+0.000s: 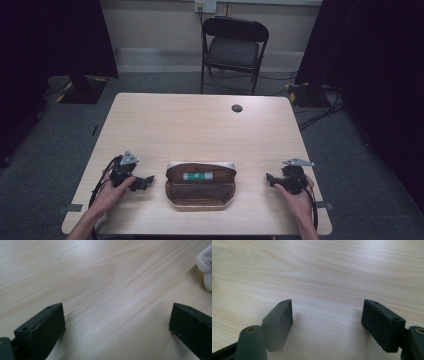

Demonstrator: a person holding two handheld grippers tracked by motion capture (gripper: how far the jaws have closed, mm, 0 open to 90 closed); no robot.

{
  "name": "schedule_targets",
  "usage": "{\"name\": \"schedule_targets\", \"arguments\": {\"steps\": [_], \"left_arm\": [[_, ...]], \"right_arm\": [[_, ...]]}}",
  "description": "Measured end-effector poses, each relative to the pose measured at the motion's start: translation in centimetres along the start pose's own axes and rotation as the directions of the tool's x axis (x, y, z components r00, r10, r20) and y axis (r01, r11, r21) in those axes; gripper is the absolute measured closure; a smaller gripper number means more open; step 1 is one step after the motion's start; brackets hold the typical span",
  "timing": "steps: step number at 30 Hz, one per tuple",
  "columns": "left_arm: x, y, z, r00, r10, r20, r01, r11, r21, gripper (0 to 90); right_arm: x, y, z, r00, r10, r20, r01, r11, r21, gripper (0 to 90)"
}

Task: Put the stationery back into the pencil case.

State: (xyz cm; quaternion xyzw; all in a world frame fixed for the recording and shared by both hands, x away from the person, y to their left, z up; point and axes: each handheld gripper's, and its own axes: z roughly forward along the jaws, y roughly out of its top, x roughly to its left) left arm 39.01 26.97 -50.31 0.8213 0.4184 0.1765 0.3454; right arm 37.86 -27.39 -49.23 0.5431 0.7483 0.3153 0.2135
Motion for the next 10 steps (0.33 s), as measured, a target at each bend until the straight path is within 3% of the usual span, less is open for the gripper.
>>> {"name": "schedule_targets", "arguments": {"steps": [2, 6, 10], "left_arm": [[0.00, 0.00, 0.00, 1.0000, -0.001, 0.000, 0.001, 1.0000, 0.000, 0.0], [0.00, 0.00, 0.00, 1.0000, 0.000, 0.000, 0.000, 1.0000, 0.001, 0.0], [0.00, 0.00, 0.00, 1.0000, 0.000, 0.000, 0.000, 1.0000, 0.000, 0.0]], "right_arm": [[0.18, -0.19, 0.13, 0.9996, -0.013, 0.027, 0.013, 1.000, -0.014, 23.9], [0.20, -0.59, 0.45, 0.9994, -0.011, 0.034, 0.013, 0.998, -0.058, 20.3], [0.26, -0.59, 0.44, 0.9991, -0.012, 0.040, 0.014, 0.998, -0.058, 19.8]]}}
